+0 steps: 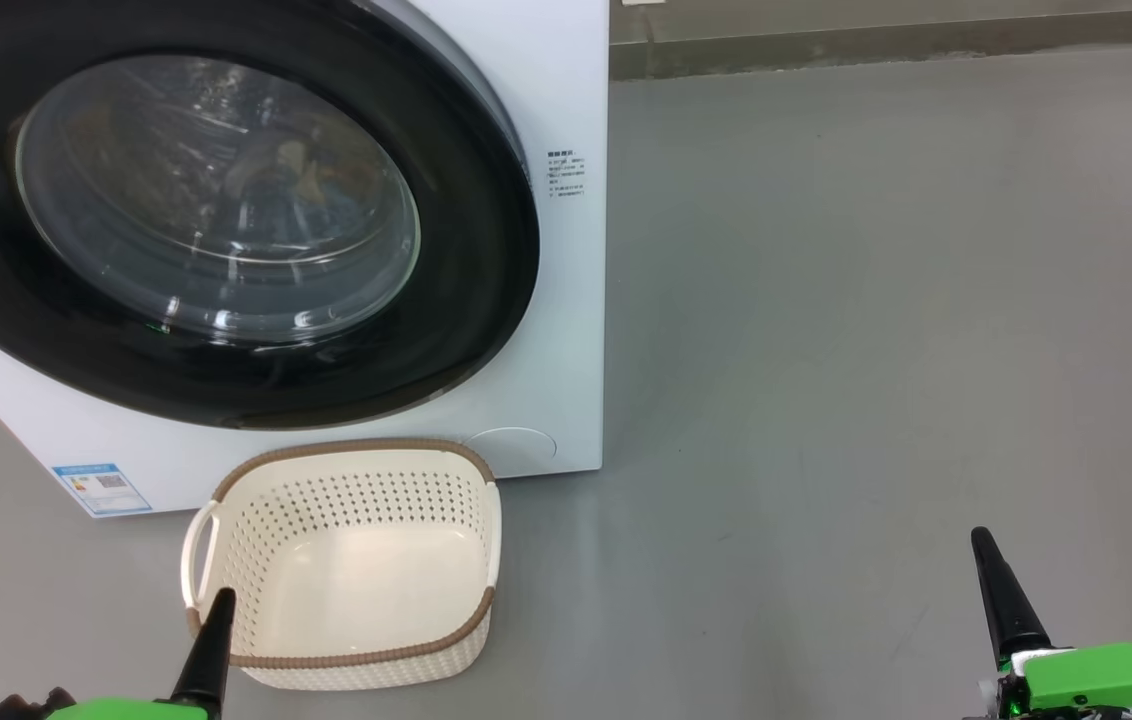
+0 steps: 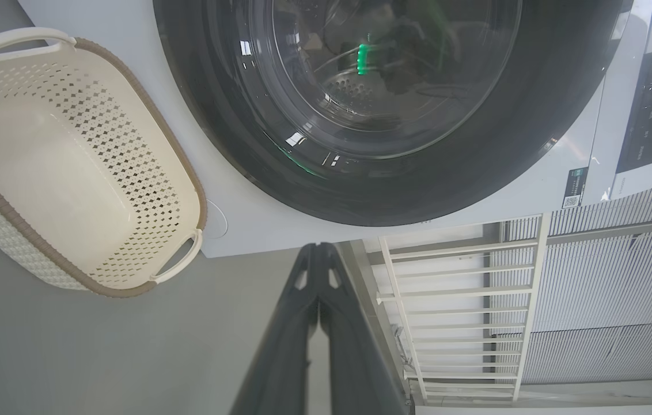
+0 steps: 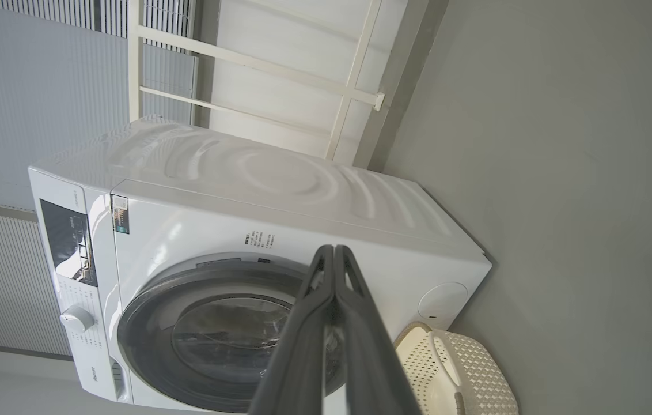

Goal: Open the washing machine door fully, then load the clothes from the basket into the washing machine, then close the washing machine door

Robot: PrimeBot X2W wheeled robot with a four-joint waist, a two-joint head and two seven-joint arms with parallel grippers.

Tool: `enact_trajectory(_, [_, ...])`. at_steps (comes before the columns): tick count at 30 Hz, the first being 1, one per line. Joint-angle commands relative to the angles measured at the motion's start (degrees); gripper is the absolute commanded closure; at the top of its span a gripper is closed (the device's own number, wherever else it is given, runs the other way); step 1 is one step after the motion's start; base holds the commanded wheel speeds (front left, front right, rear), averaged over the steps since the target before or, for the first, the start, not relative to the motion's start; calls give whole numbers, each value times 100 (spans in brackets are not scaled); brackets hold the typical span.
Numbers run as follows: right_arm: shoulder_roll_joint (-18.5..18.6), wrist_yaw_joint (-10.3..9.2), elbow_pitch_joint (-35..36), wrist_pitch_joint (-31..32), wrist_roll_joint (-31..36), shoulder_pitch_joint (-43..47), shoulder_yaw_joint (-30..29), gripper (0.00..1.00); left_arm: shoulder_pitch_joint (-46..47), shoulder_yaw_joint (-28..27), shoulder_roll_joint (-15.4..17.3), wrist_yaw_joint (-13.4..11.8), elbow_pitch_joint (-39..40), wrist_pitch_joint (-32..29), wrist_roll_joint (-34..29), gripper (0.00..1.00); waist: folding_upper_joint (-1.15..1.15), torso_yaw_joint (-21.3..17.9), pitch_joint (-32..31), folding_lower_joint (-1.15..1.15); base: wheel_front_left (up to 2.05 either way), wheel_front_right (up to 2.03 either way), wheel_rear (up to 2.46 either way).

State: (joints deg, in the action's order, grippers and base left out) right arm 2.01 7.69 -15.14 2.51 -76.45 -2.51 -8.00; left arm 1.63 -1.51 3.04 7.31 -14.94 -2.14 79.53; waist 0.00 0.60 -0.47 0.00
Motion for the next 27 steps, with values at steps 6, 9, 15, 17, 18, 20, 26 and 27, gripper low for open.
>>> enact_trajectory(6, [78,-15,130,140,-602,-306,131,100,337,-269,57,16,99,-135,452,100,0,-19,20,0,0,0,0])
enact_trajectory(9, [79,-16,128,174,-730,-314,134,100,352,-293,52,16,98,-170,565,100,0,-24,26,0,0,0,0])
enact_trajectory(15, [84,-18,119,292,-1176,-342,142,100,405,-377,36,17,93,-289,957,100,0,-43,46,0,0,0,0])
enact_trajectory(17, [85,-18,117,326,-1304,-351,144,100,420,-401,32,17,92,-324,1069,100,0,-48,52,0,0,0,0])
enact_trajectory(18, [85,-19,116,343,-1368,-355,145,100,428,-413,30,17,91,-341,1125,100,0,-51,55,0,0,0,0])
enact_trajectory(20, [86,-19,114,377,-1496,-363,147,100,443,-437,25,17,90,-375,1238,100,0,-56,61,0,0,0,0])
enact_trajectory(26, [87,-20,112,397,-1572,-367,149,100,452,-455,20,18,89,-399,1302,100,0,-60,65,0,0,0,0])
enact_trajectory(27, [87,-20,112,397,-1572,-367,149,100,452,-456,19,18,89,-399,1301,100,0,-60,65,0,0,0,0])
